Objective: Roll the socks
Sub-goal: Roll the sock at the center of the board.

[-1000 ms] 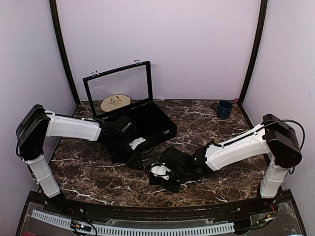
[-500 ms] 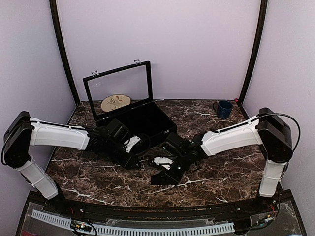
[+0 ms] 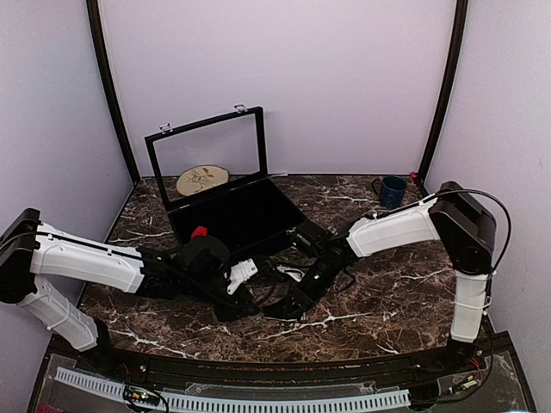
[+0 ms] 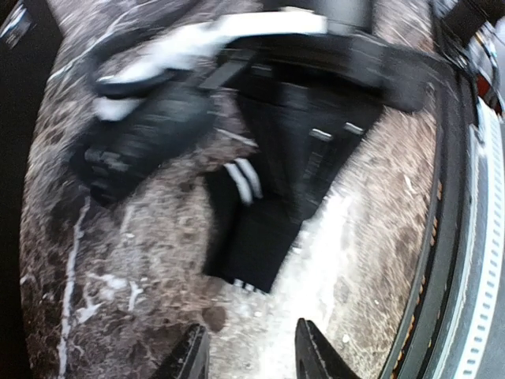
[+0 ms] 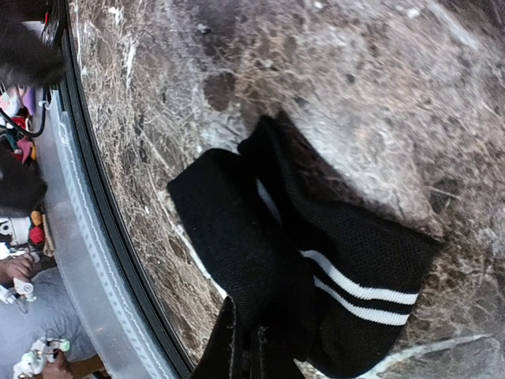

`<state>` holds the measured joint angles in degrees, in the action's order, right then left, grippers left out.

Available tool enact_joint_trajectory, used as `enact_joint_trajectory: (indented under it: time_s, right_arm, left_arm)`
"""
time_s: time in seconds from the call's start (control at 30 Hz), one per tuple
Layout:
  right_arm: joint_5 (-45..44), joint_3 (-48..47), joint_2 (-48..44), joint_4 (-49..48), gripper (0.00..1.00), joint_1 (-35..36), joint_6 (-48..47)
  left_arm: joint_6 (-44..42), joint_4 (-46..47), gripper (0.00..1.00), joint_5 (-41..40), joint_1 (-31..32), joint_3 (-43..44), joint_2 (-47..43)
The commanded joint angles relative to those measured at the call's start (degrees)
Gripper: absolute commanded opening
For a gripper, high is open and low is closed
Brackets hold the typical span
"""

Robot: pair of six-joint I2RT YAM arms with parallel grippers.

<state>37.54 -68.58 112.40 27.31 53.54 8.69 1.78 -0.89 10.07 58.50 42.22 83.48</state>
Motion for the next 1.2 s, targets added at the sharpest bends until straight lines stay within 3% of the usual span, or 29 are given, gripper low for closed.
enact_joint_trajectory:
  time_s: [0.0,0.43,0.77,1.17]
  right_arm:
    - [4.63,-1.15,1.86,0.94,0.00,-1.23,1.72]
    - [6.93,-2.91,4.41,2.86,0.00,-1.94,1.38]
    - [7.53,-4.26,5.58,4.76,0.00,-2.30,0.04]
    - [9.12,-5.66,6.51,6.43,0.00,-3.17,-1.68]
  left_arm:
    - [-7.13,5.13,0.41,-0.20,2.45,-2.99,-3.15]
    - [-20.64,5.41,0.41,-5.18,8.81,0.05,3.79]
    - [-27.86,7.62,0.41,-12.34,9.85,3.50,9.05]
    - [-31.54,5.31,0.41,-11.25,9.88,5.01,12.44]
